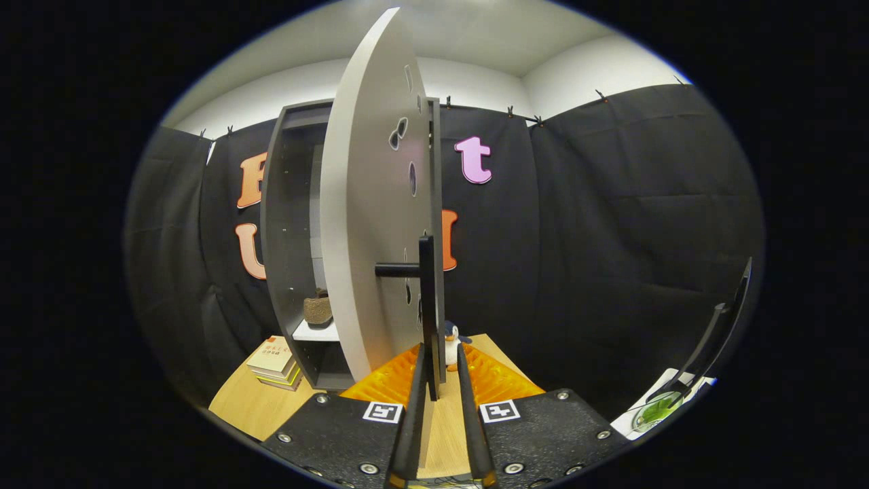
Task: Open the shoe cabinet door, grab the shoes and put them into the shoe cabinet, then close the shoe cabinet door.
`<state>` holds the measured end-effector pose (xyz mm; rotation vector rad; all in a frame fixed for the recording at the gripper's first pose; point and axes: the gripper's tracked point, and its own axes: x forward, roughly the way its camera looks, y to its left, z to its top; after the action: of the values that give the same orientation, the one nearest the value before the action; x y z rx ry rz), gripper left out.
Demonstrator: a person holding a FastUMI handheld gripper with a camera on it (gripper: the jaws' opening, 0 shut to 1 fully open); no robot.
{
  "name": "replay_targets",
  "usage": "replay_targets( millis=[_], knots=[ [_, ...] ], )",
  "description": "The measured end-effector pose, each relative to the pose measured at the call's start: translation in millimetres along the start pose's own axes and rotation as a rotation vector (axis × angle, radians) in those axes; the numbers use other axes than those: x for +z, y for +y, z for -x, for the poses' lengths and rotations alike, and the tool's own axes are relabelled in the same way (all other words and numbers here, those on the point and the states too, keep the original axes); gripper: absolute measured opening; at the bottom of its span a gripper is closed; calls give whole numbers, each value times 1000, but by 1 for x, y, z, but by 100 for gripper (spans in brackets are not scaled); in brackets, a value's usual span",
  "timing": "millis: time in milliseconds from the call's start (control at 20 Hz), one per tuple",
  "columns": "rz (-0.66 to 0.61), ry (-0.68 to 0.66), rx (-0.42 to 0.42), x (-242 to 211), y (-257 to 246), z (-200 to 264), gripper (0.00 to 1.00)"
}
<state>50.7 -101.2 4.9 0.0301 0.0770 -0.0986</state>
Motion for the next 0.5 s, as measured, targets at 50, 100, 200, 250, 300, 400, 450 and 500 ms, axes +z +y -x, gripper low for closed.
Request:
replay_targets(
  millis=[50,100,200,250,300,400,450,500],
  knots=[
    [-1,1,-5,0,-3,-1,28],
    [0,3,-14,-1,-6,-1,28],
    [9,3,-20,-3,-11,1,28],
    [14,2,-24,-2,-12,2,28],
    [19,-1,-33,-3,-15,2,28],
    [19,-1,-45,-2,-21,4,27],
    [16,-2,-48,-1,-23,7,27],
    [17,-3,-53,-1,-24,8,27]
  ],
)
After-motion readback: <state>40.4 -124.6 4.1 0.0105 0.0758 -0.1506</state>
